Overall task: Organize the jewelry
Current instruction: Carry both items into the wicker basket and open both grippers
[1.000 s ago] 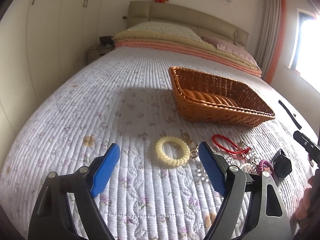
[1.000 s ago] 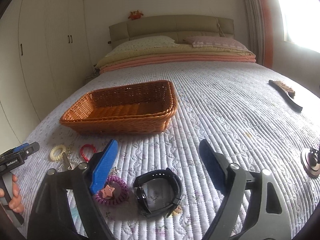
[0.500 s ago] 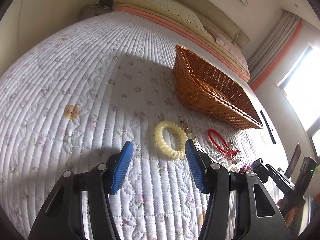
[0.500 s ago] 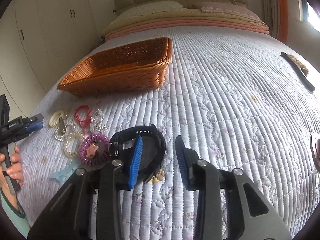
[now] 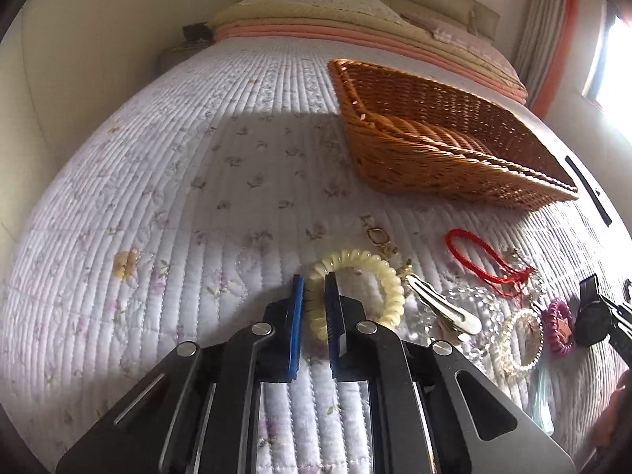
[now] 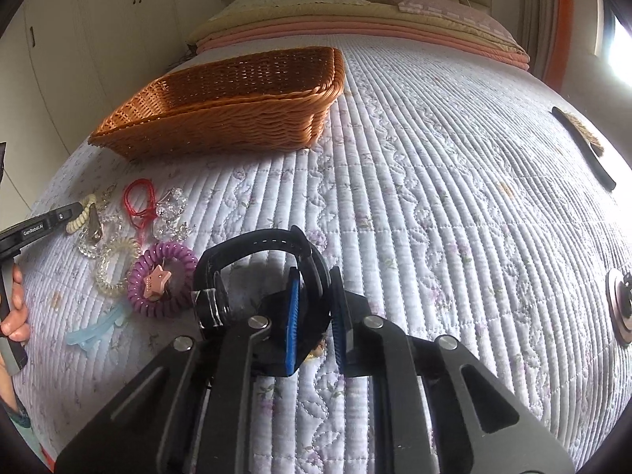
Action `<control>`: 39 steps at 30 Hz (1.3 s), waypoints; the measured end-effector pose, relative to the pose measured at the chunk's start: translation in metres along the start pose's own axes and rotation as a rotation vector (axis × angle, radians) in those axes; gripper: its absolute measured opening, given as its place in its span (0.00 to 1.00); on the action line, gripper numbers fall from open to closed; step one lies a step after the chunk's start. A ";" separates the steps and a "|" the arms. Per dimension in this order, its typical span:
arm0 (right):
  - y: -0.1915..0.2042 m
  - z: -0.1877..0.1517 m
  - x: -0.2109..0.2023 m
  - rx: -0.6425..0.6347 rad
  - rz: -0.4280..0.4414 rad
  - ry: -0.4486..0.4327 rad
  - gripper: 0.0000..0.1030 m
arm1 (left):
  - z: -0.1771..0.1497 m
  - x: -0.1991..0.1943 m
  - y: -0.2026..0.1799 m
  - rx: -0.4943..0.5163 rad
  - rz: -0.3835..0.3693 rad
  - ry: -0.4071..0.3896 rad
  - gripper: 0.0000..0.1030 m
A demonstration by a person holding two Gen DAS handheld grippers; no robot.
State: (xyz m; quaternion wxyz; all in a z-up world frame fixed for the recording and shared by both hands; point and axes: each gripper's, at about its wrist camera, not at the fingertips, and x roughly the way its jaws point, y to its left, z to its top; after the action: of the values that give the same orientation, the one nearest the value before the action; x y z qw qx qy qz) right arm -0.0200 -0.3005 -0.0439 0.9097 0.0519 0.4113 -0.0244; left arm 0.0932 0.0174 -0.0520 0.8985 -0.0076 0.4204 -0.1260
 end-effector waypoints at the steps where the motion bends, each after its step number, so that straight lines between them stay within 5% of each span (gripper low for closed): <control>1: 0.000 0.000 -0.006 0.000 0.015 -0.026 0.10 | -0.001 -0.005 -0.002 0.011 -0.017 -0.021 0.08; 9: 0.003 0.014 -0.030 0.036 0.113 -0.115 0.09 | 0.001 -0.059 -0.018 0.049 -0.126 -0.179 0.08; 17: 0.039 0.101 -0.059 0.011 0.130 -0.261 0.09 | 0.063 -0.092 -0.059 0.120 -0.140 -0.296 0.08; 22: 0.049 0.157 -0.026 -0.002 0.105 -0.253 0.09 | 0.100 -0.058 -0.074 0.119 -0.129 -0.265 0.08; 27: 0.050 0.186 0.033 0.011 0.085 -0.133 0.09 | 0.122 -0.007 -0.080 0.109 -0.120 -0.196 0.08; 32: 0.040 0.191 0.083 0.058 0.071 -0.011 0.09 | 0.124 0.028 -0.086 0.128 -0.102 -0.135 0.08; 39: 0.037 0.180 0.108 0.070 0.069 0.036 0.09 | 0.116 0.053 -0.092 0.162 -0.058 -0.084 0.08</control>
State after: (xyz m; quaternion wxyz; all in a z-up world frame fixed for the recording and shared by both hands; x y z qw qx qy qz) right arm 0.1887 -0.2843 -0.0044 0.9001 0.0982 0.4245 -0.0061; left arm 0.1933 -0.0949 -0.0054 0.9090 0.0479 0.3703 -0.1850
